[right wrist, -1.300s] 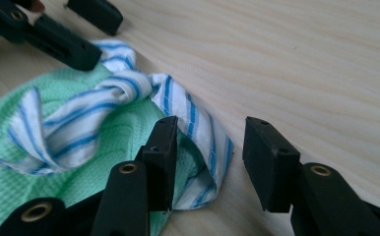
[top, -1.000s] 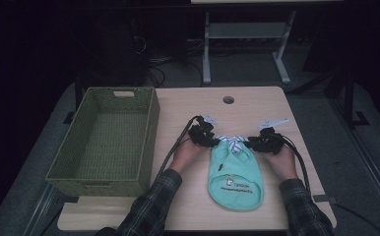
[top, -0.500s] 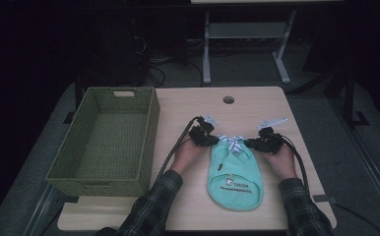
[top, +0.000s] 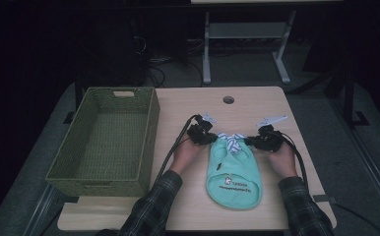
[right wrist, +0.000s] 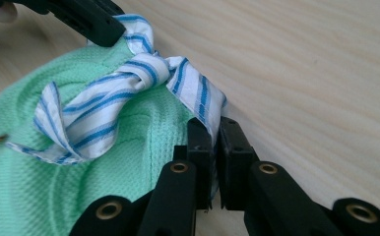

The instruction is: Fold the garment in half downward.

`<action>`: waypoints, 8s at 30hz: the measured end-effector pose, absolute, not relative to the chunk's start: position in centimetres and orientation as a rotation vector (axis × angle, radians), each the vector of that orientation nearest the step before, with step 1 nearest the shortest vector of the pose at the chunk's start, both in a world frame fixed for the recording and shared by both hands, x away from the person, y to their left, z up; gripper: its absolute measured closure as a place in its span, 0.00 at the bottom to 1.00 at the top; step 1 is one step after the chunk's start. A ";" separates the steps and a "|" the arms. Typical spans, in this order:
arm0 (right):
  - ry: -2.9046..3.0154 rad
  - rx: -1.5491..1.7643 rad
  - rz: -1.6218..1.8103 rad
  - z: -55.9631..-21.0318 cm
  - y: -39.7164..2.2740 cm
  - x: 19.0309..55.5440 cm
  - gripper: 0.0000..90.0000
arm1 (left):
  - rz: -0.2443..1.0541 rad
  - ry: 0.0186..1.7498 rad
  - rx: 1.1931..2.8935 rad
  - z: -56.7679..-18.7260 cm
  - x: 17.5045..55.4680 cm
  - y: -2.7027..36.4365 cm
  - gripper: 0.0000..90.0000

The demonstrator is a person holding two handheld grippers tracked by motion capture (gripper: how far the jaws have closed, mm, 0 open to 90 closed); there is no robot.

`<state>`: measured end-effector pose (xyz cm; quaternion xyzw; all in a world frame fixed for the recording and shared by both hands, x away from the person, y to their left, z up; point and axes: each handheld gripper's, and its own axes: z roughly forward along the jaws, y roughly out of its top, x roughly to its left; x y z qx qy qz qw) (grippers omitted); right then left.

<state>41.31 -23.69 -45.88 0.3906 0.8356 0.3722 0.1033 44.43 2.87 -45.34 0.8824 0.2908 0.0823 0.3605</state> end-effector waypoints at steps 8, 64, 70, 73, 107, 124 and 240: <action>2.455 1.100 1.169 -44.0 -22.6 40.9 0.95 | 0.292 0.730 2.256 -42.6 44.0 4.6 0.96; 2.292 0.862 1.250 -39.8 -20.8 36.6 0.93 | 0.451 0.537 2.149 -38.0 36.8 7.5 0.95; 2.301 0.864 1.237 -40.9 -20.8 35.6 0.92 | 0.465 0.495 2.169 -38.7 35.8 7.4 0.95; 2.302 0.870 1.245 -41.0 -20.8 35.3 0.92 | 0.482 0.485 2.167 -38.6 35.6 7.3 0.95; 2.433 0.852 1.255 -43.8 -21.5 28.7 0.88 | 0.250 0.406 2.221 -41.5 29.5 7.8 0.92; 2.562 0.866 1.180 -46.0 -21.6 25.7 0.92 | 0.125 0.377 2.404 -45.0 27.1 5.9 0.91; 2.687 0.810 1.155 -46.7 -17.9 30.6 1.00 | 0.133 0.527 2.478 -45.3 32.3 5.4 0.94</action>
